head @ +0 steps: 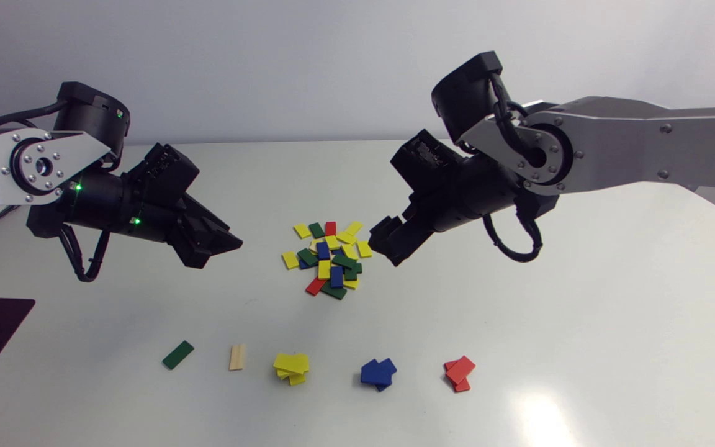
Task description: Take domino bricks one by one from the mixed stack on the table and place each onto the existing stack of the same color.
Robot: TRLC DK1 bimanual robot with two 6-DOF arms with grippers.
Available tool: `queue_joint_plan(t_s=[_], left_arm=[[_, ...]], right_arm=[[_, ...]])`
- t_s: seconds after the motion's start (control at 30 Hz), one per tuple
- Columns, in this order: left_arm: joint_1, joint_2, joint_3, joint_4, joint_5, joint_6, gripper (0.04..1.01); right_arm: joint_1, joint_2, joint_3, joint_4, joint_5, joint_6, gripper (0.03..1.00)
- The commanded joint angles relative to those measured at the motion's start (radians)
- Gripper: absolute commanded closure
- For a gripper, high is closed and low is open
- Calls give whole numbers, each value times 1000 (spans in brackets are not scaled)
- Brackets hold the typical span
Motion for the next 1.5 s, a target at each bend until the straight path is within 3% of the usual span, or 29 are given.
queue_joint_plan(t_s=[0.0,0.03,0.63,1.07,1.47], left_arm=[[-5,8,19,0,9,20,221],[0,11,27,1,9,29,52],[-1,86,73,10,9,60,54],[-6,278,177,26,4,115,54],[-84,436,263,99,-85,70,54]], right_arm=[[-2,11,-6,2,0,5,62],[1,2,-5,1,0,3,62],[3,1,-1,-1,7,5,62],[1,17,3,2,7,5,62],[-7,27,-5,2,10,3,62]])
